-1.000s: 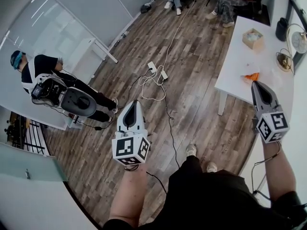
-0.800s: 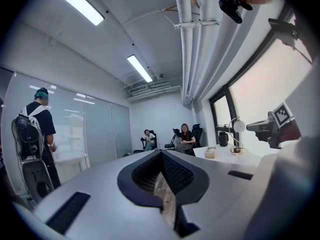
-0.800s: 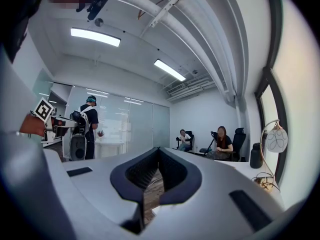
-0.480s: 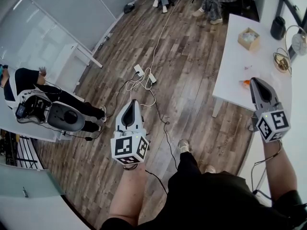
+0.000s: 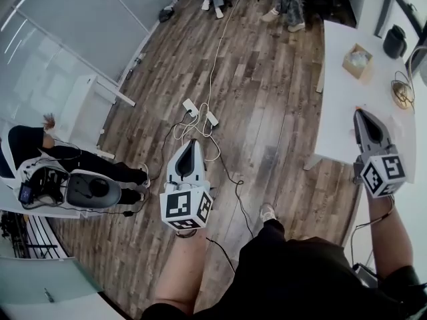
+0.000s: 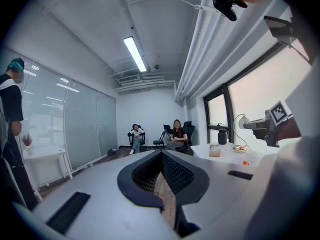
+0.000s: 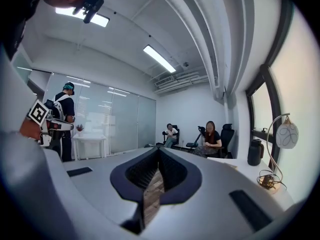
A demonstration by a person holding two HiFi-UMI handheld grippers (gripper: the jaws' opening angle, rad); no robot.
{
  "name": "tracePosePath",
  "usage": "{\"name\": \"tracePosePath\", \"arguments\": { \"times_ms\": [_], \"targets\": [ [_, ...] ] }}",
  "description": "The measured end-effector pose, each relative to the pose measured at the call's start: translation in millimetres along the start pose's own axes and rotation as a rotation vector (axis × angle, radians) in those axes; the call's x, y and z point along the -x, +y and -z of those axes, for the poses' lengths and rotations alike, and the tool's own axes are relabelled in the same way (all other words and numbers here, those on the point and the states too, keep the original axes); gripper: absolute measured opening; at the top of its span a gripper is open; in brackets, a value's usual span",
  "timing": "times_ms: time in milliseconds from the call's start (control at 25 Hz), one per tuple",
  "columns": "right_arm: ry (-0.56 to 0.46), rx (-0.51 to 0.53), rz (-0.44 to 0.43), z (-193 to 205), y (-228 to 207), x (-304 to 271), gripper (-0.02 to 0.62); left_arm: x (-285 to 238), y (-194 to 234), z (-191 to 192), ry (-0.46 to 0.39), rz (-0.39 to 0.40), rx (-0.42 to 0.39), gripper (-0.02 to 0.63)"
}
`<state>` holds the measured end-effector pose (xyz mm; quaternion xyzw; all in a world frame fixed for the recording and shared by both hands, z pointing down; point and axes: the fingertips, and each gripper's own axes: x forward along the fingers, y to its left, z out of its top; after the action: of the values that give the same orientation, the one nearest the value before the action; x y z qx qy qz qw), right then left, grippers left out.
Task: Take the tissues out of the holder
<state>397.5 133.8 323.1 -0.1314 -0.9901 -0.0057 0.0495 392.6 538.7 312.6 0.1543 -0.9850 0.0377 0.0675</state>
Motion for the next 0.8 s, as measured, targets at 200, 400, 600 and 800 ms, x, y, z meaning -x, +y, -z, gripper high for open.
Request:
{"name": "tracePosePath", "arguments": {
  "times_ms": [200, 400, 600, 800],
  "targets": [
    [-0.011, -0.042, 0.043, -6.4, 15.4, -59.2, 0.006, -53.8, 47.8, -5.7, -0.001, 0.052, -0.012, 0.003],
    [-0.024, -0.031, 0.071, -26.5, 31.0, -92.9, 0.006, -96.8, 84.0, -12.3, -0.022, 0.082, -0.009, 0.003],
    [-0.017, 0.001, 0.105, -31.2, 33.4, -117.6, 0.006, -127.4, 97.7, -14.0, -0.045, 0.119, -0.005, 0.003],
    [-0.004, 0.036, 0.101, -31.0, 31.5, -141.8, 0.006, -152.9, 103.5, -13.4, -0.050, 0.139, -0.020, 0.003]
  ]
}}
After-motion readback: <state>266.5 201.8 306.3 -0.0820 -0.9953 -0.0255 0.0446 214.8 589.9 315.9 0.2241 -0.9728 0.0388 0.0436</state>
